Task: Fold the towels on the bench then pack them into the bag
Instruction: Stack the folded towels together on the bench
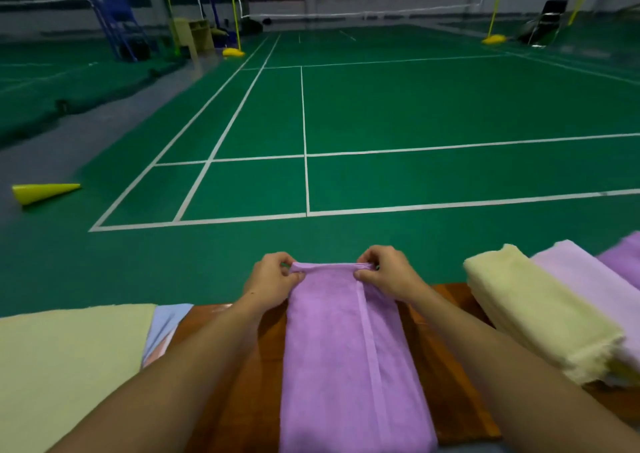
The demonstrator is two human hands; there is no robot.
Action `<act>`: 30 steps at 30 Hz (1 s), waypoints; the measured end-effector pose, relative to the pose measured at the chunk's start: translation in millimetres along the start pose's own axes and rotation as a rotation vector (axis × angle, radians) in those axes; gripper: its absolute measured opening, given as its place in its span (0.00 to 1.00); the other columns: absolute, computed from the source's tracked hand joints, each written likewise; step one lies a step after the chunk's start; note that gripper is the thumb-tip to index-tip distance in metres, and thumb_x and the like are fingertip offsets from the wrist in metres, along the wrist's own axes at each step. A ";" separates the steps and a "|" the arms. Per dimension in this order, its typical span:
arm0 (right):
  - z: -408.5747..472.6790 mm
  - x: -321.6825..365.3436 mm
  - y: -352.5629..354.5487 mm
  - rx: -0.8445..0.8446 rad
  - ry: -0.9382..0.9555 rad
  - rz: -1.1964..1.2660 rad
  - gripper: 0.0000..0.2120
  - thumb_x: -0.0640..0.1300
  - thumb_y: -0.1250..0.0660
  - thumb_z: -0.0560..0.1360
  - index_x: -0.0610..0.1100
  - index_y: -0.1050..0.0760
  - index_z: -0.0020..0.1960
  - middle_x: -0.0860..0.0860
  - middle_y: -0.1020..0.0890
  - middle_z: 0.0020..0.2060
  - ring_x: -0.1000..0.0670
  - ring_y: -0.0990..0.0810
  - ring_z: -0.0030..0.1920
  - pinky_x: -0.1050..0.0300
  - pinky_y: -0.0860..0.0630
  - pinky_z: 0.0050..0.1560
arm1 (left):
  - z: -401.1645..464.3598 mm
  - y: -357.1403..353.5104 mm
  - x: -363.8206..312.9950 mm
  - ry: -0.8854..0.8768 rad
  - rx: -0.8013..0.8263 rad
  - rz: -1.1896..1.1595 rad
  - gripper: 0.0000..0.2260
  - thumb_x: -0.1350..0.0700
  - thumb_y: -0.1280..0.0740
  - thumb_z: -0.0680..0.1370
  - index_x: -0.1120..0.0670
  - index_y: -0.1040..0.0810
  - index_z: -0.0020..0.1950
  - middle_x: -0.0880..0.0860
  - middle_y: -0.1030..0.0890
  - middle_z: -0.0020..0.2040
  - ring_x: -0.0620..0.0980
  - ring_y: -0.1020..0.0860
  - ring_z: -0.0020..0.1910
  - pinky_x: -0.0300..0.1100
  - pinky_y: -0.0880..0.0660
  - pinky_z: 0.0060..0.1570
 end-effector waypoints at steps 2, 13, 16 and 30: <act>9.4 -12.1 -9.0 0.024 0.002 -0.024 0.10 0.48 0.21 0.72 0.47 0.18 0.49 0.53 0.17 0.41 0.50 0.19 0.44 0.56 0.26 0.44 | 8.7 -7.4 10.1 0.031 0.001 0.028 0.09 0.50 0.21 0.73 0.47 0.21 0.41 0.46 0.16 0.36 0.51 0.20 0.38 0.48 0.21 0.45; -38.4 -14.4 22.1 -0.068 0.023 -0.016 0.05 0.43 0.25 0.77 0.48 0.18 0.51 0.55 0.15 0.46 0.55 0.17 0.45 0.58 0.20 0.52 | -34.7 3.3 -16.8 -0.143 -0.010 0.140 0.07 0.53 0.26 0.72 0.42 0.20 0.46 0.37 0.16 0.42 0.41 0.18 0.43 0.47 0.19 0.50; -84.4 -4.4 22.7 -0.044 0.049 0.029 0.04 0.42 0.25 0.76 0.49 0.18 0.49 0.58 0.15 0.44 0.61 0.17 0.41 0.68 0.24 0.44 | -71.7 0.9 -27.4 -0.221 0.066 0.085 0.07 0.56 0.25 0.73 0.43 0.18 0.46 0.40 0.14 0.41 0.42 0.17 0.40 0.46 0.19 0.47; -217.6 -7.7 -8.8 0.211 0.158 0.158 0.07 0.44 0.28 0.75 0.50 0.15 0.52 0.57 0.14 0.50 0.56 0.16 0.53 0.55 0.18 0.59 | -191.0 -9.8 8.2 -0.475 0.320 0.185 0.07 0.51 0.25 0.74 0.44 0.15 0.51 0.40 0.15 0.48 0.41 0.19 0.47 0.40 0.22 0.48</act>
Point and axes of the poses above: each hand's wrist, its own z-axis towards the middle knuckle, its own y-axis out of the back of the hand, x = y × z, the point moved 3 cm from there along z, towards the middle knuckle
